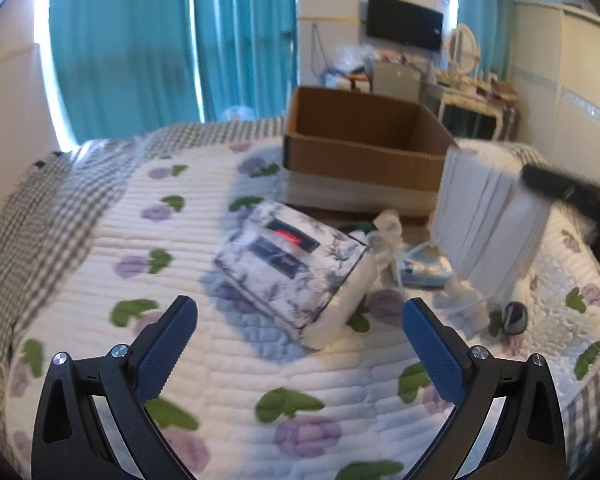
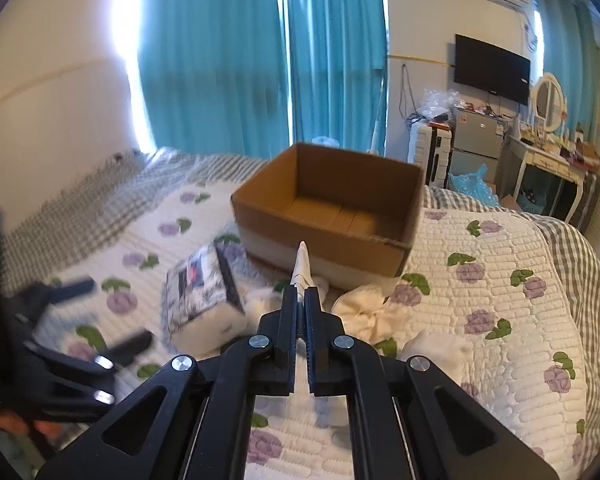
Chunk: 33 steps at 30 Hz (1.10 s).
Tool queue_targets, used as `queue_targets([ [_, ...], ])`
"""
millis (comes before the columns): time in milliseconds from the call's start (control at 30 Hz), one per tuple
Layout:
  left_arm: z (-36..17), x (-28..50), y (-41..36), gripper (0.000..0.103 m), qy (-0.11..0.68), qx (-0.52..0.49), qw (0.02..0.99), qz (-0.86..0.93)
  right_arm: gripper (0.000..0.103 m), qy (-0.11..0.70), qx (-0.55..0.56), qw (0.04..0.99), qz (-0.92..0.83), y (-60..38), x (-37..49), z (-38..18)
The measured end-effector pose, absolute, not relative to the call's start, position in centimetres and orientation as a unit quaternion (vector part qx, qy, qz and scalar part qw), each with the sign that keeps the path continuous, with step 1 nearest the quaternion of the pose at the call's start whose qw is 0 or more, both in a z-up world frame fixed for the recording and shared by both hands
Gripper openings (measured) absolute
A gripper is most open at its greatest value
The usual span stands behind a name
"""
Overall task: Organize soft objects
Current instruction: 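Grasp the floral tissue pack with the left gripper while the right gripper grasps the white mask, then lower the tissue pack and mask into the cardboard box and release both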
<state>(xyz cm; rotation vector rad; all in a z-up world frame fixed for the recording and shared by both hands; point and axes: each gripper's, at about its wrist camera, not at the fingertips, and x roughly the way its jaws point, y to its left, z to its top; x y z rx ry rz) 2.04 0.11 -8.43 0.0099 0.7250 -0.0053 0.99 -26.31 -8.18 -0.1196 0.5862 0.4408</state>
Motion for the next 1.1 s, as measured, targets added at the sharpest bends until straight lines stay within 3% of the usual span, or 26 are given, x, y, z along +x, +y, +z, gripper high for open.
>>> queue_targets([
  [200,-10.4,4.8,-1.3,0.085,0.366,0.026,0.930,-0.013,0.003,0.265,-0.045,0.940,0.210,-28.6,2.0,-6.7],
  [333,-11.9,6.3,-1.5,0.056,0.387,0.026,0.921,-0.021,0.003,0.265,-0.035,0.942,0.204,-29.8,3.4,-6.8],
  [400,-12.2,6.4,-1.5,0.048,0.390,0.022,0.920,-0.031,0.003,0.267,-0.033,0.942,0.201,-30.3,3.8,-7.3],
  [467,-11.9,6.0,-1.9,0.030,0.383,0.025,0.923,-0.040,0.003,0.272,-0.029,0.940,0.202,-30.8,4.2,-7.8],
  [533,-11.5,5.4,-2.4,0.021,0.377,0.041,0.925,-0.039,0.003,0.277,-0.026,0.939,0.203,-31.1,4.4,-8.5],
  [833,-5.3,2.9,-2.5,0.009,0.345,0.017,0.936,-0.076,0.003,0.271,-0.016,0.940,0.208,-32.0,3.6,-8.0],
  [1100,3.2,0.8,-3.5,0.009,0.268,0.044,0.956,-0.108,0.003,0.232,-0.029,0.949,0.212,-31.8,1.1,-3.7],
])
